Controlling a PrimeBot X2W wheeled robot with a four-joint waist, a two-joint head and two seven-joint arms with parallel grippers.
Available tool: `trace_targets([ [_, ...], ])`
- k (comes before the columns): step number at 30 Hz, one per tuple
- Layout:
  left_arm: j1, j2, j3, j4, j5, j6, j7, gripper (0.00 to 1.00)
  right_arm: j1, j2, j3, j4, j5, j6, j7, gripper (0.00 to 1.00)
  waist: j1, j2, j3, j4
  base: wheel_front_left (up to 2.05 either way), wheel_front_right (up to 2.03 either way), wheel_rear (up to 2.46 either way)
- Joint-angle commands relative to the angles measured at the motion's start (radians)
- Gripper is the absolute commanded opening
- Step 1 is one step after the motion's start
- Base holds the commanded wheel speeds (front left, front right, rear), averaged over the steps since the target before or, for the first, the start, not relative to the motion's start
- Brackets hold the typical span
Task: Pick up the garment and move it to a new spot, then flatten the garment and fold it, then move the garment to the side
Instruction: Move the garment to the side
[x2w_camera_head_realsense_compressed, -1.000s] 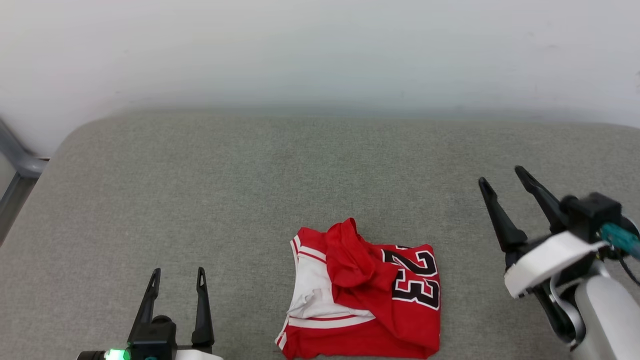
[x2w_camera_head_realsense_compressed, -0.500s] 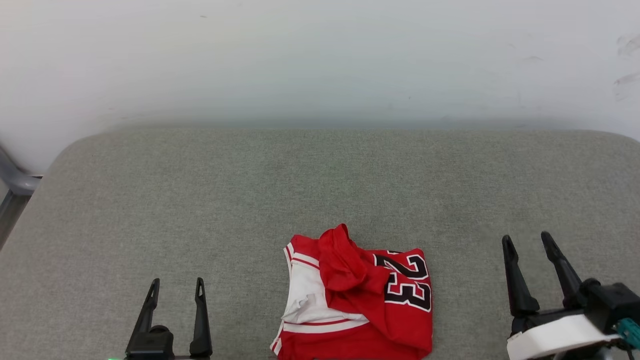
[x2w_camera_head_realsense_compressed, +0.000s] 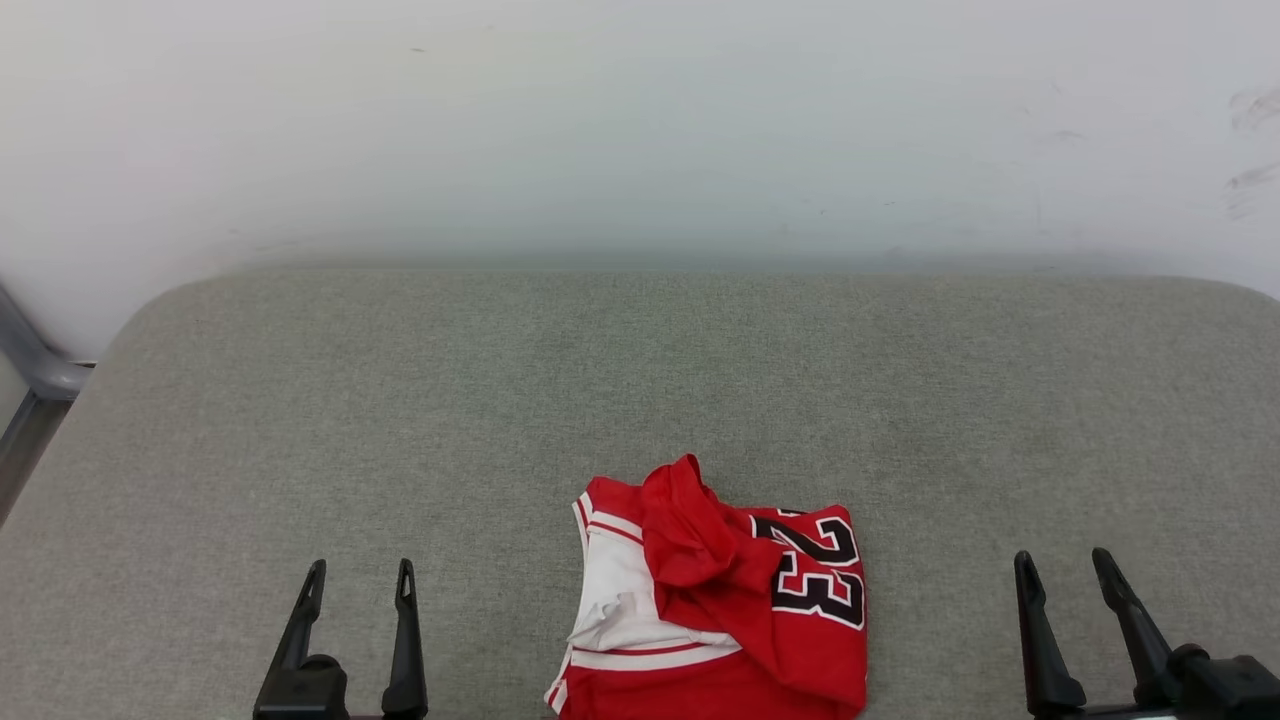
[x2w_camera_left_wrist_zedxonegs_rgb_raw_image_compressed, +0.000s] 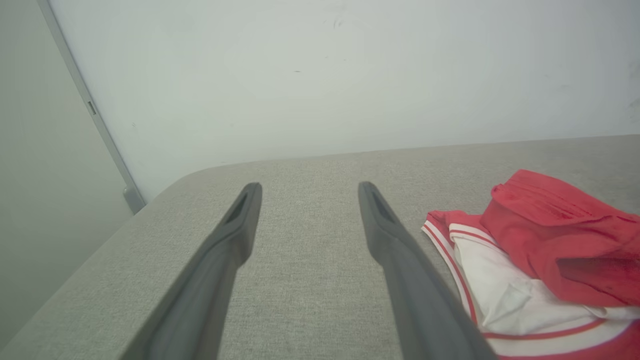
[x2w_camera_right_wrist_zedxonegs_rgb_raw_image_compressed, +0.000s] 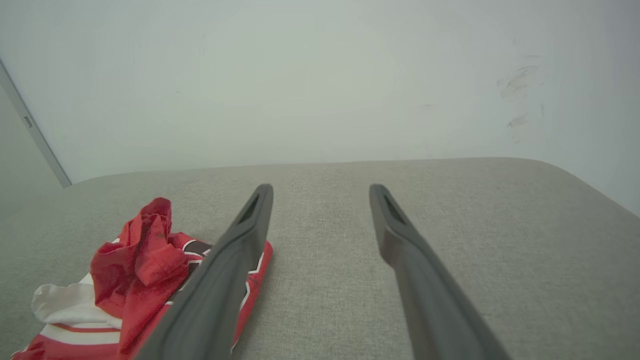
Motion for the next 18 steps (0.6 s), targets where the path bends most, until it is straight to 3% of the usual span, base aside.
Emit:
trace_targets([
  [1, 0.013, 0.003, 0.001, 0.001, 0.002, -0.002, -0.002, 1.0, 0.013, 0.006, -0.001, 0.001, 0.0, -0.001, -0.003, 1.0, 0.0001, 0.0, 0.0, 0.001, 0.0, 0.0, 0.0],
  [18, 0.01, 0.003, 0.004, 0.021, 0.01, -0.011, -0.002, 1.0, 0.001, 0.008, 0.009, 0.018, -0.032, 0.0, -0.003, 1.0, 0.0001, 0.0, -0.002, 0.013, 0.0, 0.0, 0.0],
])
